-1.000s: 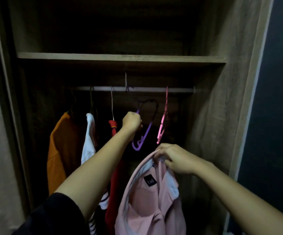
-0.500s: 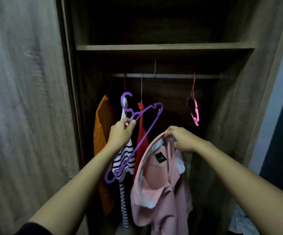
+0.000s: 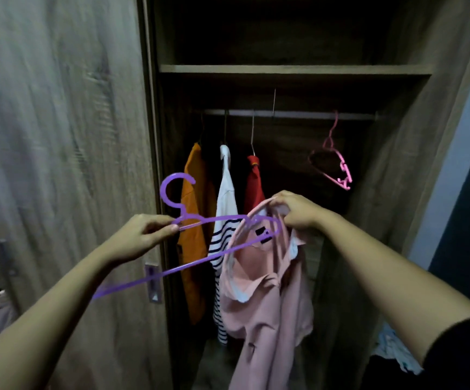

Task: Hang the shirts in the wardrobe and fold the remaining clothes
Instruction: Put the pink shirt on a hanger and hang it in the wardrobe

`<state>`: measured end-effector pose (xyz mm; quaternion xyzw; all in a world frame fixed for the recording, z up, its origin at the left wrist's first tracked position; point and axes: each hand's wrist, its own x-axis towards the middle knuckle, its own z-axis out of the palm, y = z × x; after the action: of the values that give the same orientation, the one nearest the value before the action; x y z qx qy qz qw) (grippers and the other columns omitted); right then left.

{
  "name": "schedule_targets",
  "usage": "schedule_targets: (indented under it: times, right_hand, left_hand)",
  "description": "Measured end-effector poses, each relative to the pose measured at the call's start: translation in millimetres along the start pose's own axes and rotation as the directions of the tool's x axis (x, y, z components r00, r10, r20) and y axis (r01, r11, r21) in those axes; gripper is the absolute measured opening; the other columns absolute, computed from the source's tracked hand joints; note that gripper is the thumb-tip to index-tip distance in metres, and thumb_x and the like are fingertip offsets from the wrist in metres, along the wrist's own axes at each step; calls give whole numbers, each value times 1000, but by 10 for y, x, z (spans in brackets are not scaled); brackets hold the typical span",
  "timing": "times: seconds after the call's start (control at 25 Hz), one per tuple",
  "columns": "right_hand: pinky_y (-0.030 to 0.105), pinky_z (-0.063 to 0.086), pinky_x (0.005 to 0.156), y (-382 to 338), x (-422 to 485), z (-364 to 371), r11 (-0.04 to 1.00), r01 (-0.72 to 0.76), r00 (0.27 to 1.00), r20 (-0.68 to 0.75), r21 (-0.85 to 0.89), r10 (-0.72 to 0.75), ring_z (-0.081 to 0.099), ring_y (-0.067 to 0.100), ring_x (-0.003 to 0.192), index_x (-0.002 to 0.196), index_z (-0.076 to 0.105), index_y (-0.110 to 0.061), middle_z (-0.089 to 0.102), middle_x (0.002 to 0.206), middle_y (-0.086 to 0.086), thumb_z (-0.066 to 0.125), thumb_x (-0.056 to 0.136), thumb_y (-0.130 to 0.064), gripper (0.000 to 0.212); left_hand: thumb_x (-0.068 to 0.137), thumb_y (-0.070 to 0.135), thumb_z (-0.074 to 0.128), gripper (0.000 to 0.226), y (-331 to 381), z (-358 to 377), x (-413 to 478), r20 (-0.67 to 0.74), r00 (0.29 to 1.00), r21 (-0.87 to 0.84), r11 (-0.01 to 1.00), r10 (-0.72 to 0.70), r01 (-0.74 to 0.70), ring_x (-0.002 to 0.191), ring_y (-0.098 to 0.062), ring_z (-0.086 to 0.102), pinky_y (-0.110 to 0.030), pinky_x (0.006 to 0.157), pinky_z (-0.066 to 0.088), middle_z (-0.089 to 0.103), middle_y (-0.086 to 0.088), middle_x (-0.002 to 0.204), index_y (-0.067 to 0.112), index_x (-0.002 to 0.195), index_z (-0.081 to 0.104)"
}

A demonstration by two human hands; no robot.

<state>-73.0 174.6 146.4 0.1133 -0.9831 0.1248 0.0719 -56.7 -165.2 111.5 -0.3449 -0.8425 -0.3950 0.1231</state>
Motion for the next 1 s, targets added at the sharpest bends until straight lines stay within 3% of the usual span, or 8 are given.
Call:
schedule_targets:
  times: [0.08, 0.24, 0.48, 0.64, 0.72, 0.88, 0.92, 1.0]
  right_hand:
    - [44, 39, 101, -287, -10, -18, 998, 52, 998, 33, -47, -50, 44, 21, 126, 121, 59, -19, 45, 134, -2, 53, 72, -10, 50]
    - [50, 39, 99, -829, -7, -110, 986, 163, 987, 15, -35, -163, 43, 21, 127, 124, 56, -24, 44, 135, -3, 45, 70, -1, 60]
    - [25, 41, 95, -1186, -210, -447, 899, 409, 912, -80, 154, -402, 54, 10, 109, 125, 56, -20, 58, 123, -2, 60, 84, -23, 41]
    - [39, 31, 92, -1010, -274, -481, 826, 266, 929, -98, -498, -358, 53, 17, 109, 121, 52, -28, 60, 116, -7, 42, 94, -47, 34]
    - [36, 30, 81, -985, -269, -477, 786, 272, 897, -148, -556, -416, 56, 21, 103, 103, 57, -23, 63, 103, -3, 41, 94, -45, 28]
    - [30, 19, 70, -934, -237, -521, 828, 289, 855, -258, -480, -449, 61, 20, 98, 90, 59, -20, 65, 92, -1, 48, 92, -41, 24]
    - [29, 18, 70, -917, -227, -551, 835, 277, 839, -304, -475, -451, 61, 21, 97, 90, 60, -19, 66, 92, 1, 47, 90, -41, 25]
    - [31, 19, 71, -886, -220, -647, 845, 259, 803, -382, -467, -457, 62, 25, 97, 90, 60, -17, 67, 94, 5, 47, 90, -39, 26]
  left_hand:
    - [81, 61, 50, 56, 18, 99, 18, 17, 999, -28, 999, 47, -46, 57, 6, 44, -12, 55, 36, 54, 14, 63, 8, 85, 68]
    - [81, 65, 46, 48, 88, 473, 65, 8, 991, 46, 990, 134, -134, 58, 9, 47, -10, 58, 36, 56, 24, 63, 22, 81, 68]
    - [81, 52, 45, 48, 23, 699, 37, -543, 838, 6, 999, 46, -50, 82, -4, 56, -24, 77, 44, 64, 0, 81, 14, 86, 75]
    - [80, 46, 56, 31, 59, 542, 44, -531, 847, -101, 992, 10, -75, 106, -10, 56, -6, 86, 38, 63, -7, 100, 24, 91, 74]
    - [78, 50, 56, 38, 151, 577, 55, -549, 836, -131, 987, 5, -92, 98, -16, 60, -18, 88, 45, 62, 3, 90, 21, 93, 75]
    - [83, 43, 57, 29, 195, 646, 46, -742, 547, 505, 859, 387, 78, 84, -25, 50, -38, 74, 36, 53, 0, 96, 20, 99, 60]
    - [85, 38, 55, 24, 153, 768, -10, -672, 523, 631, 775, 524, 33, 80, -26, 49, -37, 68, 34, 48, -4, 100, 19, 99, 55]
    - [81, 40, 53, 27, 18, 1160, -203, -529, 658, 709, 705, 536, -4, 78, -27, 50, -32, 61, 37, 42, -7, 101, 21, 100, 53]
